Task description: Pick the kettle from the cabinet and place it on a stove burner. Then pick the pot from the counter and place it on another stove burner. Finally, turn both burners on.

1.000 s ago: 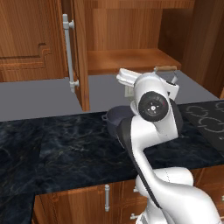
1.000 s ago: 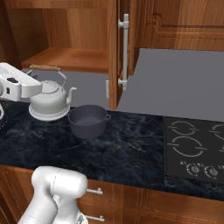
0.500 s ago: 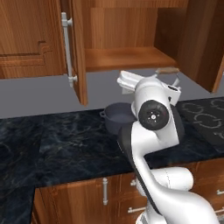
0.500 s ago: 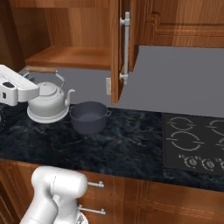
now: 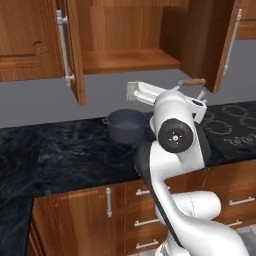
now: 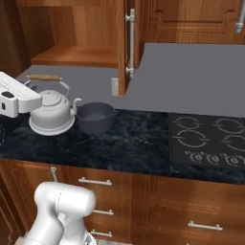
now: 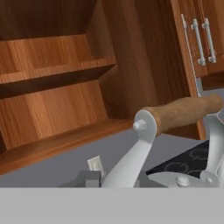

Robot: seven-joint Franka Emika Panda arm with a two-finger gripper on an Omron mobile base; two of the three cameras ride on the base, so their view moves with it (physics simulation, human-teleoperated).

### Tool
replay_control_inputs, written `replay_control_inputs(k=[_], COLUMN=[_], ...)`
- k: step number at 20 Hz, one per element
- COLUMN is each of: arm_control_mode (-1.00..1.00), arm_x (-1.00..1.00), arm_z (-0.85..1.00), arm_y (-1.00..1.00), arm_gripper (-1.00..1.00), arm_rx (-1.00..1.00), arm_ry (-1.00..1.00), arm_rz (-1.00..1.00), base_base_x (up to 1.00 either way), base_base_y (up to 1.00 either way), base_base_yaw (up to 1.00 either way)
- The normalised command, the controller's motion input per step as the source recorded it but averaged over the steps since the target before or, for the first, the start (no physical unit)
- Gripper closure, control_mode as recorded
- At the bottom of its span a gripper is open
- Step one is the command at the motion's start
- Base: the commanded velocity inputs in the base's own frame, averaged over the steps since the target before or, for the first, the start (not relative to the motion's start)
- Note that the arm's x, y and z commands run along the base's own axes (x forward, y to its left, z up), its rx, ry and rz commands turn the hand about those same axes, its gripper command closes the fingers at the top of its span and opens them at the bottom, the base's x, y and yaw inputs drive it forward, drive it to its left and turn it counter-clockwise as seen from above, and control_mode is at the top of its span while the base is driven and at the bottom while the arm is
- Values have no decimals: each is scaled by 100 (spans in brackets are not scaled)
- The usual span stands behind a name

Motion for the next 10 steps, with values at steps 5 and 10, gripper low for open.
replay_control_inputs(k=[5, 10], arm_control_mode=[100, 100], arm_x=[0, 0], arm_z=[0, 0], arm_y=[0, 0], arm_gripper=[100, 100], arm_rx=[0, 0], arm_ry=[0, 0], arm_rz=[0, 0], base_base_x=[-25, -22], base_base_y=[-64, -70], base_base_yaw=[-6, -4])
